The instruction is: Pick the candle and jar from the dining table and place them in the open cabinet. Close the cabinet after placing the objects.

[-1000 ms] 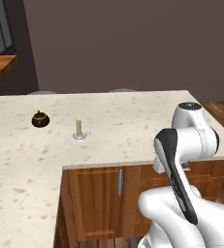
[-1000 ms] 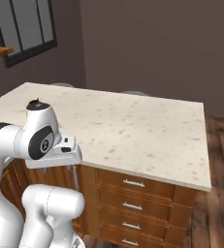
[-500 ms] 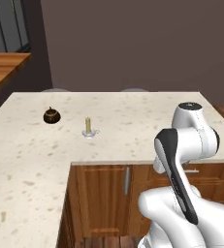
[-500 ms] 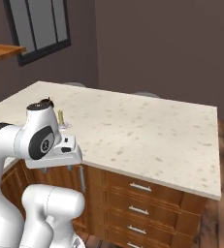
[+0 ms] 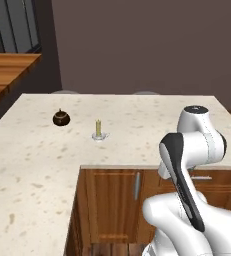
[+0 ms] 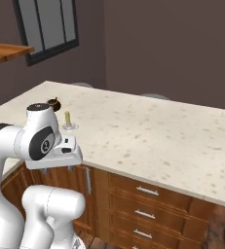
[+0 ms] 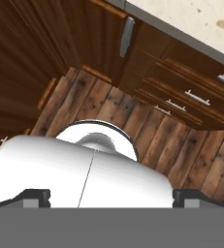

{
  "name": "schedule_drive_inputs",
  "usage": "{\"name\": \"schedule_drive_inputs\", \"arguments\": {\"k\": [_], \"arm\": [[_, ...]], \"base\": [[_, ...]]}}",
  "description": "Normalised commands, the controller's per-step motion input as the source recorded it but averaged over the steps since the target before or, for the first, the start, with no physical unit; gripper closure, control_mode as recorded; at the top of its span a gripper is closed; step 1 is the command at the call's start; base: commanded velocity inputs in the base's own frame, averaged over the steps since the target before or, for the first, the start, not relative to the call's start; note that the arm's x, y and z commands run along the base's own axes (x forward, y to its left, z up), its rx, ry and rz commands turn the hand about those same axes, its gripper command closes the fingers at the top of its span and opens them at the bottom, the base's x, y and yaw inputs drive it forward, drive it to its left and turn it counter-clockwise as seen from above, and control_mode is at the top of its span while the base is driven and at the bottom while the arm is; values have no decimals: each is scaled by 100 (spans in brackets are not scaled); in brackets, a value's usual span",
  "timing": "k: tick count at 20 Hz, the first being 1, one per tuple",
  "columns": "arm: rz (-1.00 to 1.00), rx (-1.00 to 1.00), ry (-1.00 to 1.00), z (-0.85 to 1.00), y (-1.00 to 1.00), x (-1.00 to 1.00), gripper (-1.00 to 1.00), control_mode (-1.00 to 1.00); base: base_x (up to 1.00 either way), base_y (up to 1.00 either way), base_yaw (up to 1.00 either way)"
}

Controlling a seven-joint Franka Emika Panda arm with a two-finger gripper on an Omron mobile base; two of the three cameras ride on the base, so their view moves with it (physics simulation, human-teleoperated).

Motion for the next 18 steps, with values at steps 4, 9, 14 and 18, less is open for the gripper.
{"name": "schedule_drive_inputs", "arguments": {"k": [4,9,14,18], "arm": [[0,0,0,0,0,0,-100,100],[0,0,0,0,0,0,-100,100],[0,0,0,0,0,0,-100,100],[0,0,0,0,0,0,-100,100]], "base": [[15,29,6],[25,23,3],[37,15,0],[47,11,0]]}}
